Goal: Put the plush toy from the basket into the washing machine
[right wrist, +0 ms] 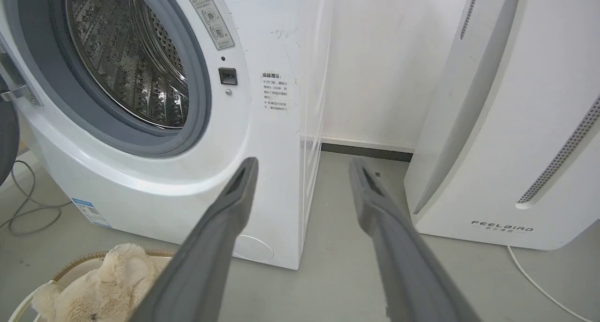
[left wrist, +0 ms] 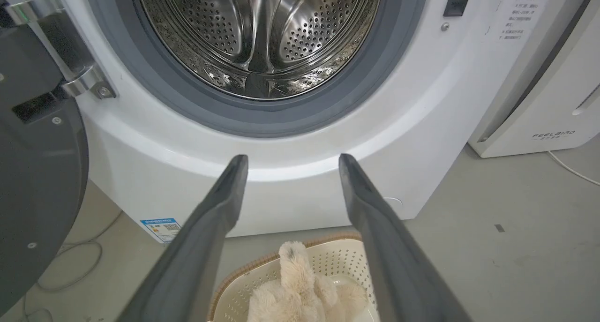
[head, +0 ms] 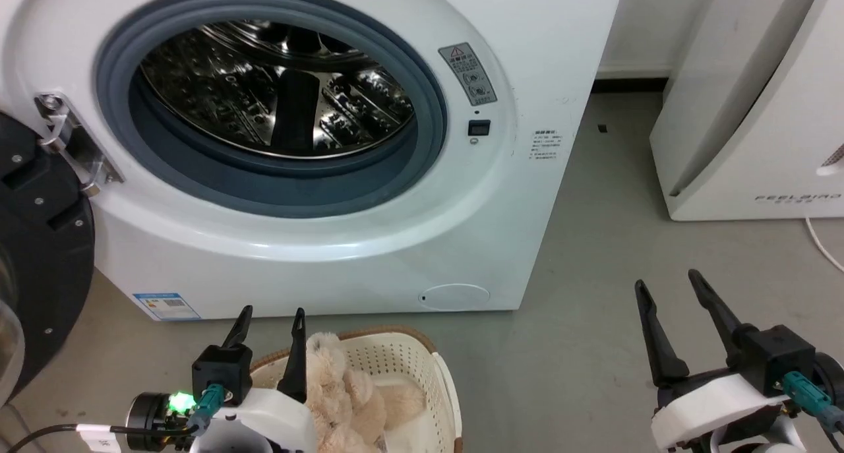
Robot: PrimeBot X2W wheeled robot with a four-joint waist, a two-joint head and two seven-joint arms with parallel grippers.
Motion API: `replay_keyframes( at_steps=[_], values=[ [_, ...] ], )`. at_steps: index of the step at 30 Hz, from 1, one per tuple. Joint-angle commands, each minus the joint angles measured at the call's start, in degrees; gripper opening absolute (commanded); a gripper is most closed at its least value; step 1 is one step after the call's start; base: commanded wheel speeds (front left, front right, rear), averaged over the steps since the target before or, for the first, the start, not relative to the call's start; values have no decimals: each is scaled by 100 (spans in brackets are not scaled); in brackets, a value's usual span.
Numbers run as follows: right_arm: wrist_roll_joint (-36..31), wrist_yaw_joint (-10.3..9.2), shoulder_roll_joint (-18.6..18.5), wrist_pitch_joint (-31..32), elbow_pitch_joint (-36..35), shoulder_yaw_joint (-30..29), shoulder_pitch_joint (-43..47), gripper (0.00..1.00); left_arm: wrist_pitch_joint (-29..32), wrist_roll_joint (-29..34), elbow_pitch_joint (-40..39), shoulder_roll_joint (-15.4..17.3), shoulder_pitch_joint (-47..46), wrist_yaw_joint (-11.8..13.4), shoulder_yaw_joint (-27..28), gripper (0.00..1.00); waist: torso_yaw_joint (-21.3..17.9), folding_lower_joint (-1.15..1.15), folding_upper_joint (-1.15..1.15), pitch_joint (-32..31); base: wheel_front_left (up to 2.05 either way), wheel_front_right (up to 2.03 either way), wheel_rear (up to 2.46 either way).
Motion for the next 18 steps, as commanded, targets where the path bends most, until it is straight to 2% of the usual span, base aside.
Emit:
replay_keyframes(
  at_steps=[1, 18],
  values=[
    [41, -2, -1, -55, -40, -10, -78, 100, -58, -50, 59, 27, -112, -1, -10, 100, -20, 0, 0, 56, 0, 0, 0],
    [192, -2, -1, -259, -154, -44, -277, 100, -128, -165, 1148, 221, -801, -148, -131, 100, -204, 0, 0, 716, 0, 0, 0]
  ],
)
